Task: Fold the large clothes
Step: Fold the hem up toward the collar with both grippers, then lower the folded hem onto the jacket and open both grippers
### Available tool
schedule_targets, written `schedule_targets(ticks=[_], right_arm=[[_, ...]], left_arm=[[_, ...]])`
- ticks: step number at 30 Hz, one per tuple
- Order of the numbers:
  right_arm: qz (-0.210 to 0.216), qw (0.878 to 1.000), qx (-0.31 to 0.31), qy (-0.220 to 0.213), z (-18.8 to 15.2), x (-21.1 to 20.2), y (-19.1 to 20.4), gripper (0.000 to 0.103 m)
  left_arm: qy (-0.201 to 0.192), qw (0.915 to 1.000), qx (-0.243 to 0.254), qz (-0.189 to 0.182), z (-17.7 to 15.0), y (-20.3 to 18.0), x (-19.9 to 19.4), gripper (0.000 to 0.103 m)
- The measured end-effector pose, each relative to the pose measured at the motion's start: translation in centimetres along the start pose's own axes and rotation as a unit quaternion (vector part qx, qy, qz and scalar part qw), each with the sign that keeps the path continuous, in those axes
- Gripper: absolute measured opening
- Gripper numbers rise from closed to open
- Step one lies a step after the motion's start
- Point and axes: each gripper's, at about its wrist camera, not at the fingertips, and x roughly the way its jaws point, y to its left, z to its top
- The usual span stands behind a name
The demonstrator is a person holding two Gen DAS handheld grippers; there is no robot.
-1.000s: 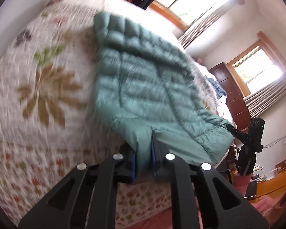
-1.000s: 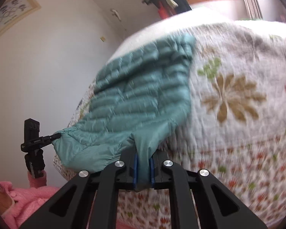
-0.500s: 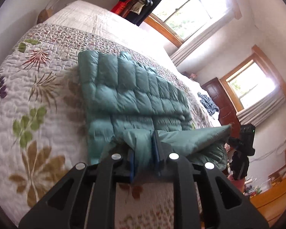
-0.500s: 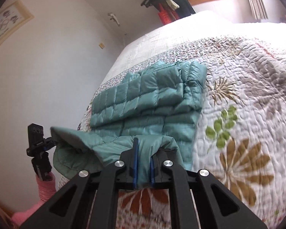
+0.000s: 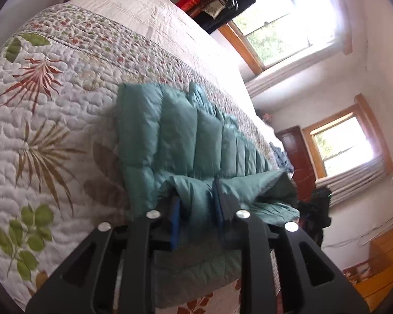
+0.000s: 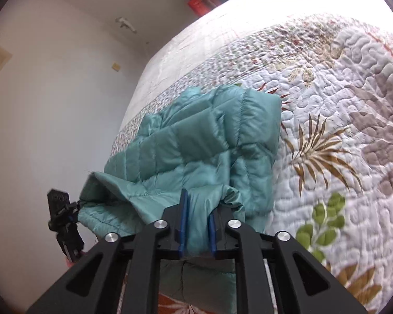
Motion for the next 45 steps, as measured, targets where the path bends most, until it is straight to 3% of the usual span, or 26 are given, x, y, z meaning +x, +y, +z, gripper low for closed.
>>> schedule_targets(ticks=[1, 3, 4, 7, 11, 12, 17, 20, 21, 22, 23, 24, 25, 28, 31, 36, 40, 45], right_arm=[[0.007, 1.000, 0.013, -0.003, 0.5, 0.0, -0.7, 0.024], [0.017, 0.999, 0.027, -0.012, 1.0, -0.2, -1.5, 0.034], [0.016, 0.999, 0.029, -0.026, 1.2, -0.7, -1.9, 0.046], [0.001, 0.997, 0.020, -0.068, 1.1, -2.4, -2.6, 0.067], [0.001, 0.997, -0.013, -0.079, 0.9, -2.9, -2.0, 0.078], [-0.005, 0.997, -0.024, -0.076, 0.9, -2.7, -1.7, 0.086], [-0.063, 0.991, -0.105, -0.051, 0.7, 0.0, 1.2, 0.088], [-0.109, 0.983, -0.141, -0.034, 0.4, 2.0, 2.5, 0.079], [-0.119, 0.981, -0.151, -0.030, 0.3, 2.8, 2.9, 0.062], [-0.125, 0.980, -0.151, -0.025, 0.2, 3.2, 3.0, 0.044], [-0.125, 0.980, -0.152, -0.022, 0.2, 3.5, 3.1, 0.037], [-0.121, 0.980, -0.154, -0.023, 0.1, 3.6, 3.2, 0.027], [-0.119, 0.980, -0.158, -0.027, -0.1, 3.4, 3.5, 0.021], [-0.125, 0.978, -0.164, -0.042, -0.8, 2.1, 4.1, 0.016], [-0.116, 0.977, -0.173, -0.049, -2.0, 0.0, 5.1, 0.014], [-0.110, 0.974, -0.178, -0.080, -1.4, -3.3, 7.7, 0.013], [-0.107, 0.973, -0.168, -0.116, 2.2, -4.9, 10.1, 0.013], [-0.133, 0.970, -0.156, -0.134, 8.2, -4.0, 12.0, 0.013]], left_arm=[[-0.016, 0.9999, -0.005, 0.001, 0.3, 0.4, -0.6, 0.037], [-0.043, 0.9990, -0.010, 0.003, 0.7, 1.0, -2.0, 0.046], [-0.054, 0.9985, -0.011, 0.002, 0.7, 1.2, -2.7, 0.046], [-0.069, 0.9976, -0.002, 0.012, 0.4, 1.4, -3.8, 0.049], [-0.076, 0.9947, 0.041, 0.056, 0.0, 0.3, -3.3, 0.058], [-0.074, 0.9933, 0.057, 0.068, -0.2, -0.2, -2.7, 0.060], [-0.063, 0.9837, 0.124, 0.114, -0.7, -1.7, 0.2, 0.067], [-0.061, 0.9731, 0.160, 0.155, -1.0, -2.5, 2.1, 0.068], [-0.061, 0.9684, 0.170, 0.172, -1.1, -2.8, 2.7, 0.067], [-0.064, 0.9648, 0.176, 0.185, -1.2, -3.0, 3.1, 0.060], [-0.067, 0.9609, 0.185, 0.195, -1.3, -3.3, 3.5, 0.051], [-0.065, 0.9596, 0.191, 0.196, -1.4, -3.4, 3.7, 0.031], [-0.063, 0.9591, 0.196, 0.194, -1.6, -3.6, 3.8, 0.017], [-0.077, 0.9557, 0.209, 0.192, -2.8, -4.6, 2.9, 0.004], [-0.099, 0.9516, 0.228, 0.181, -4.6, -6.3, 1.0, 0.003], [-0.172, 0.9338, 0.259, 0.178, -5.1, -10.6, -2.3, 0.002], [-0.207, 0.9260, 0.260, 0.178, -1.9, -13.8, -3.0, 0.002], [-0.213, 0.9275, 0.244, 0.187, 4.6, -15.7, -0.8, 0.002]])
